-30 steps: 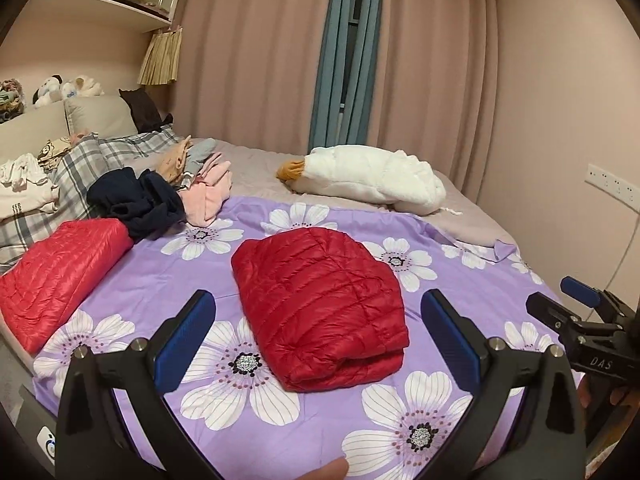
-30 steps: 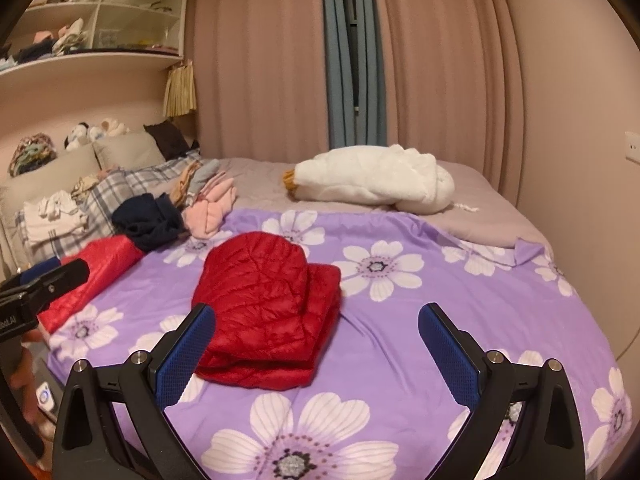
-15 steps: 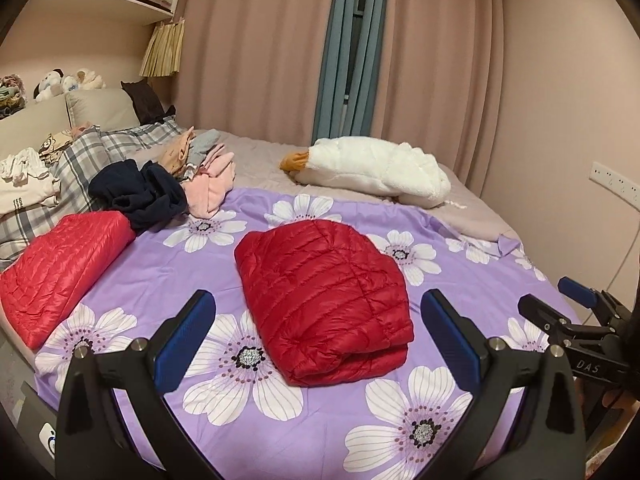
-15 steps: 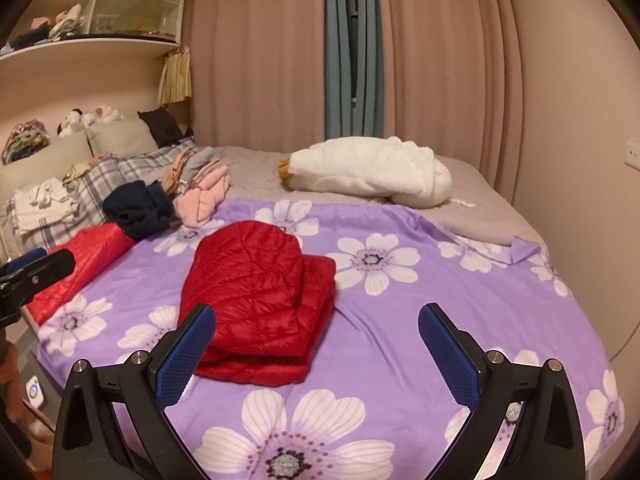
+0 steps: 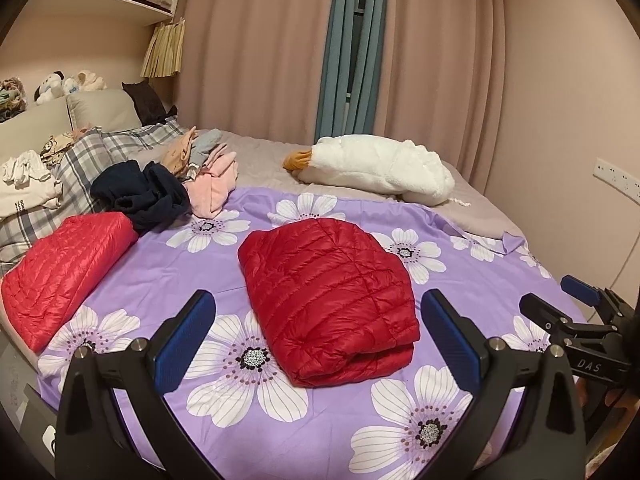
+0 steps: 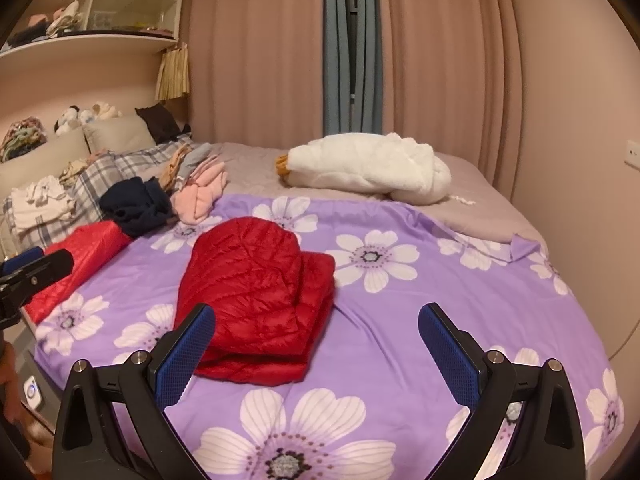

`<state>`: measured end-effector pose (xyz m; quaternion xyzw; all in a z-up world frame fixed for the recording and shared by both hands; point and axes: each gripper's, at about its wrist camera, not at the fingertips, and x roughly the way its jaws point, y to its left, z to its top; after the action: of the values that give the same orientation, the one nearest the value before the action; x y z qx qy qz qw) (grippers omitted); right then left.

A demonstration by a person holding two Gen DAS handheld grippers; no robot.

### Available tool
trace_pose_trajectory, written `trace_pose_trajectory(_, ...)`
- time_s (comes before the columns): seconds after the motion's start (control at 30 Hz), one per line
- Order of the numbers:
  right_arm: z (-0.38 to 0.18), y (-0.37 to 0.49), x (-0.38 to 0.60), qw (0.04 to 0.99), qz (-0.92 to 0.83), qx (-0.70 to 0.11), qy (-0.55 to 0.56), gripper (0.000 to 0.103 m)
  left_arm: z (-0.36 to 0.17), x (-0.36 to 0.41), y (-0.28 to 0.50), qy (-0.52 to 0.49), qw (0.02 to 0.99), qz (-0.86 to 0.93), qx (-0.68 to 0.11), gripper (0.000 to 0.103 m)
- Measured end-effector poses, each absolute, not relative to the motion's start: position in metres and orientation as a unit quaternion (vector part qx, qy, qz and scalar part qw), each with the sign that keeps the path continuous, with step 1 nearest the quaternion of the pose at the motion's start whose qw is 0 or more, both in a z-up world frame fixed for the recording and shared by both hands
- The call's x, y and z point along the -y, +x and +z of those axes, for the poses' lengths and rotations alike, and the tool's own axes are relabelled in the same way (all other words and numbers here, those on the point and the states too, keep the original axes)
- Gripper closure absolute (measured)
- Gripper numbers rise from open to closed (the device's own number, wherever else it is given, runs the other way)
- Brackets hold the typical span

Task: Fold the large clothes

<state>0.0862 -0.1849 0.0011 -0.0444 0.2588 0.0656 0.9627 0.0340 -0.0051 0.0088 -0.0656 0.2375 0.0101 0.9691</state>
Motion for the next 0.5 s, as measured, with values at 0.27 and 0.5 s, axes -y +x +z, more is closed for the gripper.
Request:
trace_pose_trajectory(0.27,0.0012,0.086,0.1844,0.962,0.065,-0.26,-0.046,0.003,0.0079,0.0049,0.0342,-0.066,0.968,0.009,-0.242,0.0)
trace_pose_trajectory(0.5,0.0009,0.0865,0.1851,0.963,0.065,-0.259,-0.043,0.003,0.0102,0.0044,0.0303,-0.067,0.969,0.017,-0.238,0.0)
